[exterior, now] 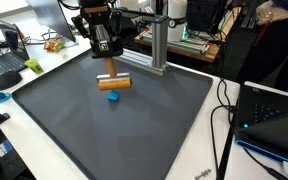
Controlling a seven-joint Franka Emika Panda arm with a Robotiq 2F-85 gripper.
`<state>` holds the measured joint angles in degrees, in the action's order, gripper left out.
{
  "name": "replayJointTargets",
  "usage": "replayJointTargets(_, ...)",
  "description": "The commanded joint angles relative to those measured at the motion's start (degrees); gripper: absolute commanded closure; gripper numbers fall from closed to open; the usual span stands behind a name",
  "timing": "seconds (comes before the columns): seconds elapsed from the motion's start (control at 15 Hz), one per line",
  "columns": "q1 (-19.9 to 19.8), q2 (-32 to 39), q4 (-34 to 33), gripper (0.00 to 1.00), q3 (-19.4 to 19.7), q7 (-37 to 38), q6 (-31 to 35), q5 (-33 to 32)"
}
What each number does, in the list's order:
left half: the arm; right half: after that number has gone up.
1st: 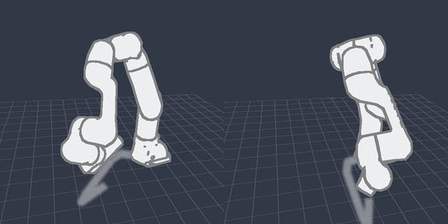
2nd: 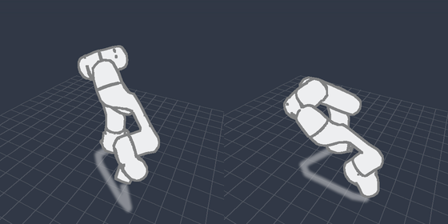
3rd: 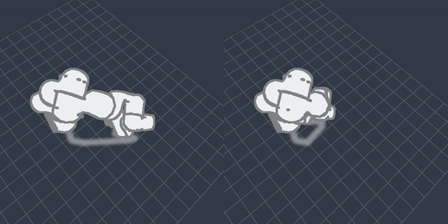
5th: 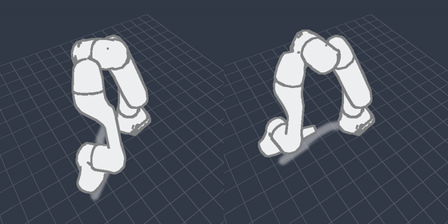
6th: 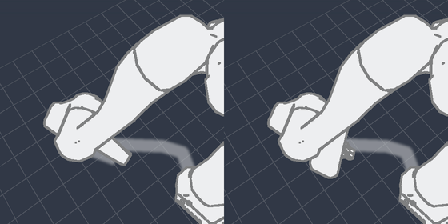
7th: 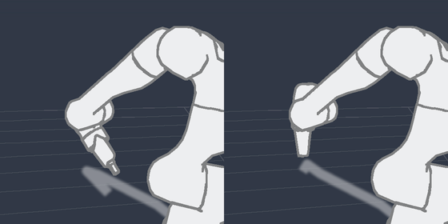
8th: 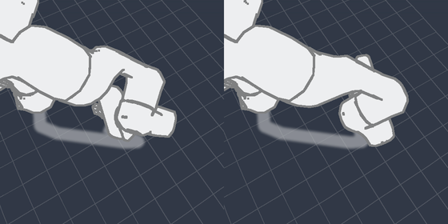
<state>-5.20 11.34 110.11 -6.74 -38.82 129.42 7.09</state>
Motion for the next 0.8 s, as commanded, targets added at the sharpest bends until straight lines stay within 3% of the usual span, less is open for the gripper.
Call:
replayJointTargets(0.0,0.8,-4.6,2.07,0.78,0.71,-9.96,-3.46,-1.38)
replayJointTargets(0.27,2.12,-3.78,0.97,0.78,0.86,-19.98,-5.38,-2.68)
replayJointTargets(0.67,4.27,-2.08,-0.46,0.78,1.81,-25.16,-8.19,-16.69)
replayJointTargets(0.73,4.11,-2.26,0.76,0.53,1.63,-22.63,-6.79,-12.92)
